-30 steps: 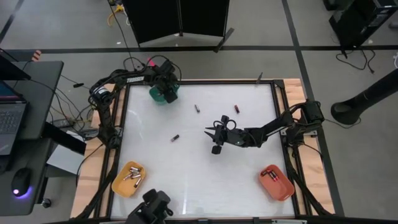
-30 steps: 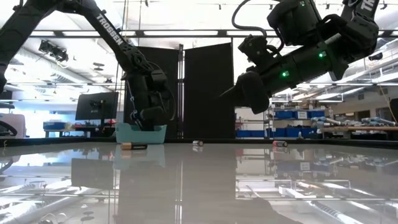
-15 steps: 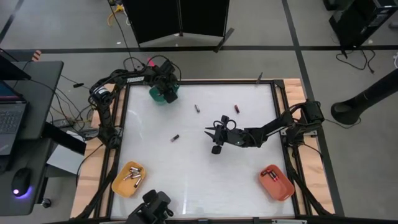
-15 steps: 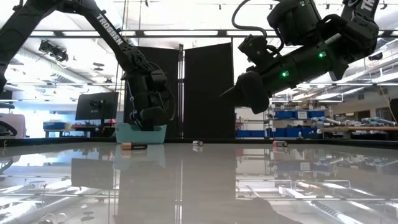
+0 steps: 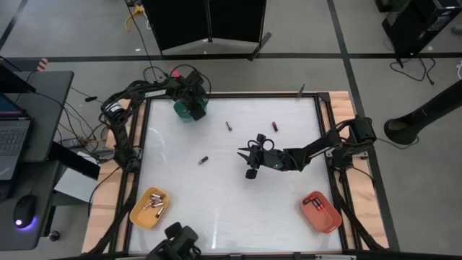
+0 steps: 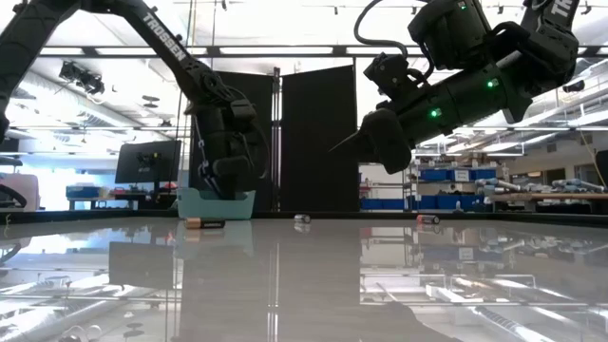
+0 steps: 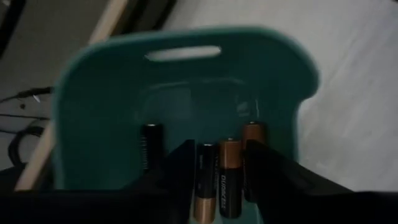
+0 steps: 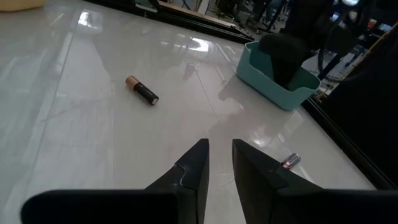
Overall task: Sort batteries
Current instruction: Put the red battery into the orange bin
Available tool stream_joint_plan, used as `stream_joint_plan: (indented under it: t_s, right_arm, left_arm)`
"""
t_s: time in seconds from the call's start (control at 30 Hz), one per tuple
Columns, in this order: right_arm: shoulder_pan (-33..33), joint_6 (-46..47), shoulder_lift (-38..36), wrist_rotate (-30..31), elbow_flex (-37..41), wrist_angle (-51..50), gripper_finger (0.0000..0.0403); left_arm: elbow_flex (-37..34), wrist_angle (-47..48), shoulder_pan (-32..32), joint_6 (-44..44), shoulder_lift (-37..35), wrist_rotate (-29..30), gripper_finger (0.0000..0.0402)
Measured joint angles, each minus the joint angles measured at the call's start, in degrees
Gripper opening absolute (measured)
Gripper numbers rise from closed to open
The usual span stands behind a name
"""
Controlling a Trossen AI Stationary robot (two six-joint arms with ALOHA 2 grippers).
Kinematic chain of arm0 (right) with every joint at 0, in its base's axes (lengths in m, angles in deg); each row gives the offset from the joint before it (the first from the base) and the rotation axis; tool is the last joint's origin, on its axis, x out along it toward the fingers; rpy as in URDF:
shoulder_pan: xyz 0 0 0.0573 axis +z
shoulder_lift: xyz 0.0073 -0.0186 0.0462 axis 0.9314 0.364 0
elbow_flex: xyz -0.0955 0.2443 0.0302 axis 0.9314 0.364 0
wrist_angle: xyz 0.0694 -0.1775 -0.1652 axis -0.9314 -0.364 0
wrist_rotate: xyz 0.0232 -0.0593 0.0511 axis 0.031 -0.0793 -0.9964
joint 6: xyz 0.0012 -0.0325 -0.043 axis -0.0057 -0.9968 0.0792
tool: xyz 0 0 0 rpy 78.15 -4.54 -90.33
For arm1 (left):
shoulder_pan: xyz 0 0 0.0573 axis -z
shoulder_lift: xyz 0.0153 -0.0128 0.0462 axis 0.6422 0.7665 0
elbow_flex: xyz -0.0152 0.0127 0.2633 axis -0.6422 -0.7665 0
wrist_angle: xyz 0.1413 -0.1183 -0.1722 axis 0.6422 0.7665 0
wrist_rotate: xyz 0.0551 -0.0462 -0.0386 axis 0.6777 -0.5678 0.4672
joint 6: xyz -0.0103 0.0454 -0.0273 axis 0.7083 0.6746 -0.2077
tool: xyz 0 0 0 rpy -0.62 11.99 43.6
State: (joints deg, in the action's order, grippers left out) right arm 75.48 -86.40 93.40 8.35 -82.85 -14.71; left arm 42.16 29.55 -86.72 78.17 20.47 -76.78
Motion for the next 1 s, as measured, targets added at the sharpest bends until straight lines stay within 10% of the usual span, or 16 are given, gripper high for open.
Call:
stream_joint_plan:
  t_s: [0.43,1.0]
  right_arm:
    - [-1.09,-0.61,-8.63,0.68,-0.02,-12.98,0.0077]
    - [-14.75,32.42,-29.15,-3.73,6.59,-45.0,0.0031]
  left_arm:
    - [-2.02,-5.07,4.18,-0.22,-15.43,-1.16,0.0158]
    - [-45.57,-76.35,23.47,-12.21,-35.61,-7.47,0.0159]
